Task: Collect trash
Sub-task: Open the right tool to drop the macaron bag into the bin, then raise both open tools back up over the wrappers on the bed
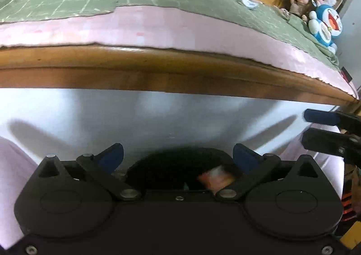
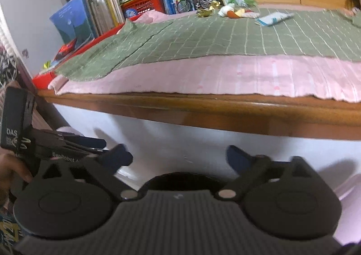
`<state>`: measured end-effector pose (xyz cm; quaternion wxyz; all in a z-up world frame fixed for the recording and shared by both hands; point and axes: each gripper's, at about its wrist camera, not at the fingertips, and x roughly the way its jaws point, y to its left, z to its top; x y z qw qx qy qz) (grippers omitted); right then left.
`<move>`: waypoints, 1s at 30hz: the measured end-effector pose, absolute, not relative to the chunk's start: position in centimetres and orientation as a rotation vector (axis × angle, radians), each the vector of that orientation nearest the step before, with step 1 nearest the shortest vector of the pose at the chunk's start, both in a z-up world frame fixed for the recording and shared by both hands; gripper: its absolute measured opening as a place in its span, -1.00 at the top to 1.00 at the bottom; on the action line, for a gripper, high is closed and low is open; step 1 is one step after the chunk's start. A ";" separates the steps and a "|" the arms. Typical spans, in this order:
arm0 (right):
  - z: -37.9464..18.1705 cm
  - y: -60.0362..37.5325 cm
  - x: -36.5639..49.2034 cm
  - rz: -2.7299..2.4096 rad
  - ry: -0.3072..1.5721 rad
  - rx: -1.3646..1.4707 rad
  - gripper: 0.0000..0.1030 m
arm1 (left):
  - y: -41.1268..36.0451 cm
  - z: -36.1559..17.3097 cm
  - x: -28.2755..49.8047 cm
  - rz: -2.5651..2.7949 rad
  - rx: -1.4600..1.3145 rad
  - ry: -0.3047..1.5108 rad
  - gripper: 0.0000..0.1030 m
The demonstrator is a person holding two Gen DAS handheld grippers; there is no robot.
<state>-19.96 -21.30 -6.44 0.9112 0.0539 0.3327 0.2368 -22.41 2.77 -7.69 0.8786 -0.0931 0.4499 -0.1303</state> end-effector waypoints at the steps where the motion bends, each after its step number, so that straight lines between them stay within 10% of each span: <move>1: -6.4 -21.1 -20.0 0.482 0.682 0.092 -1.00 | 2.8 -7.8 -22.4 -0.270 -0.194 0.944 -1.00; 30: 0.7 -23.6 -18.7 0.458 0.508 0.091 -1.00 | 1.1 -0.2 -22.0 -0.431 -0.140 0.810 -1.00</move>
